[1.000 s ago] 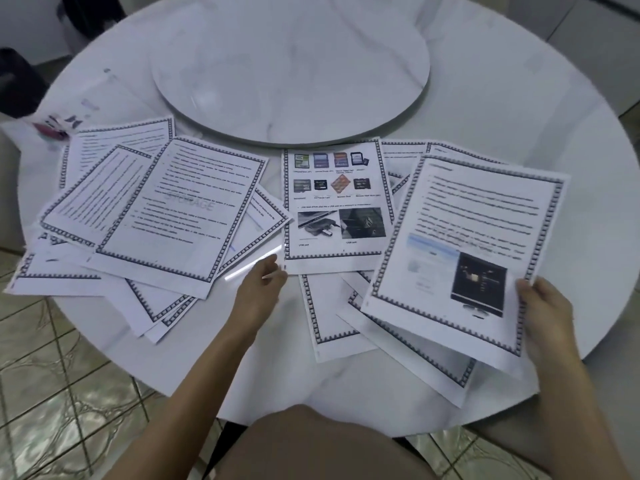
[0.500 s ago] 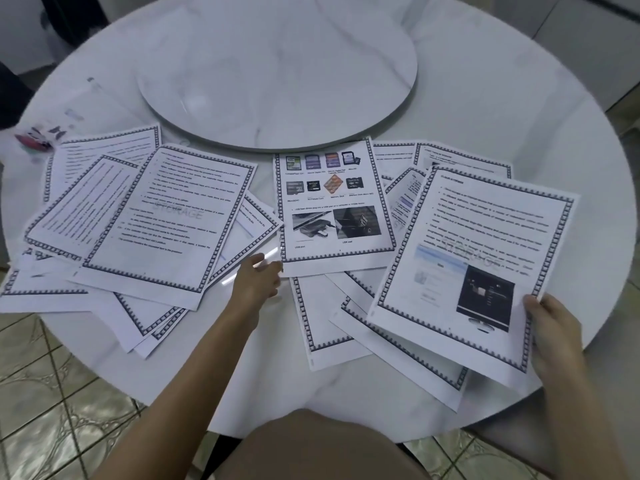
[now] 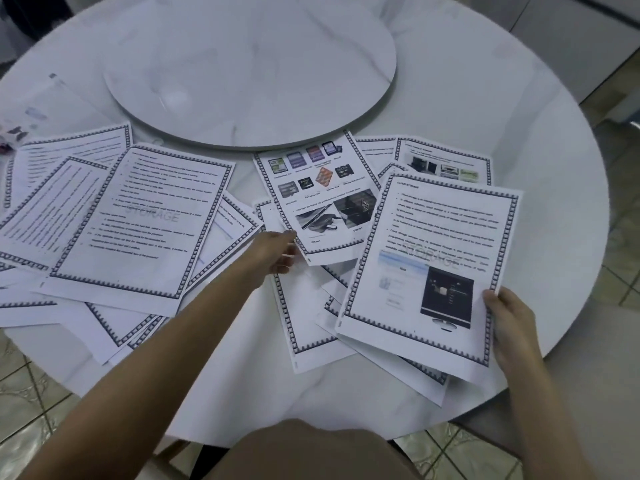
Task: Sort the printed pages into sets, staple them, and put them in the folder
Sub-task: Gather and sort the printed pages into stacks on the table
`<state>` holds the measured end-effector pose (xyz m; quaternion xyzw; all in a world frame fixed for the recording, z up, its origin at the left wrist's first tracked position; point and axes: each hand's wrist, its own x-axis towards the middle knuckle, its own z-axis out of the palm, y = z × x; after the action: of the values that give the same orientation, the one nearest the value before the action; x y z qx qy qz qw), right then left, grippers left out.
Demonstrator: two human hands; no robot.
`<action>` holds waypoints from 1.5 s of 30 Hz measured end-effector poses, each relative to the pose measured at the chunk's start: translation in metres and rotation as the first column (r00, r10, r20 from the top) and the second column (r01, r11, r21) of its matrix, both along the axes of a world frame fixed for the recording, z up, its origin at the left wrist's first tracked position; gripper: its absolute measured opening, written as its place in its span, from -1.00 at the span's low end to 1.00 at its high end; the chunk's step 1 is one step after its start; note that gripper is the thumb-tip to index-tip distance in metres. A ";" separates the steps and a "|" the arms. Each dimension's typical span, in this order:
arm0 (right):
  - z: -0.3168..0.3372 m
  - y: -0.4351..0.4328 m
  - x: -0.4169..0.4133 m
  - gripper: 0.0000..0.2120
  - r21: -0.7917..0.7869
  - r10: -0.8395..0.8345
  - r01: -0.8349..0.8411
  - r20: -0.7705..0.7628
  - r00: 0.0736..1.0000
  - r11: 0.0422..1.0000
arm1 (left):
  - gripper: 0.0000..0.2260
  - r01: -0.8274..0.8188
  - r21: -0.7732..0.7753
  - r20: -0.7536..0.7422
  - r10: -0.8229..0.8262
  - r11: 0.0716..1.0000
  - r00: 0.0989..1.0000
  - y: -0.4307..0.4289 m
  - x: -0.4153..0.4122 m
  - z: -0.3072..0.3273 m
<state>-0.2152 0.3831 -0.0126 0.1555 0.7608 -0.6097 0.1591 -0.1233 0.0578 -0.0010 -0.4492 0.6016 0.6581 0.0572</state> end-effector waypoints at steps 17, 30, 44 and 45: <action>0.003 0.004 -0.020 -0.82 0.012 0.012 -0.011 -0.036 0.999 1.000 | -0.89 -0.028 -0.217 0.019 0.033 0.976 0.999 0.016 0.077 -0.007; -0.002 0.023 -0.030 -0.78 0.062 -0.023 0.024 -0.022 0.999 0.998 | -0.68 -0.391 -0.113 -0.044 0.389 0.913 0.920 0.022 0.078 0.002; 0.004 0.037 -0.026 -0.85 0.126 -0.057 0.067 -0.084 0.995 0.990 | -0.78 -0.097 -0.653 -0.068 0.069 0.751 0.995 0.017 0.077 0.019; 0.005 0.037 -0.026 -0.87 0.124 -0.055 0.067 -0.093 0.994 0.990 | -0.78 -0.126 -0.646 -0.108 0.074 0.753 0.991 0.013 0.081 0.023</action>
<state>-0.2410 0.4205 -0.0074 0.1610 0.7994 -0.5708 0.0959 -0.0422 0.0712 0.0218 -0.4474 0.7695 0.4265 -0.1604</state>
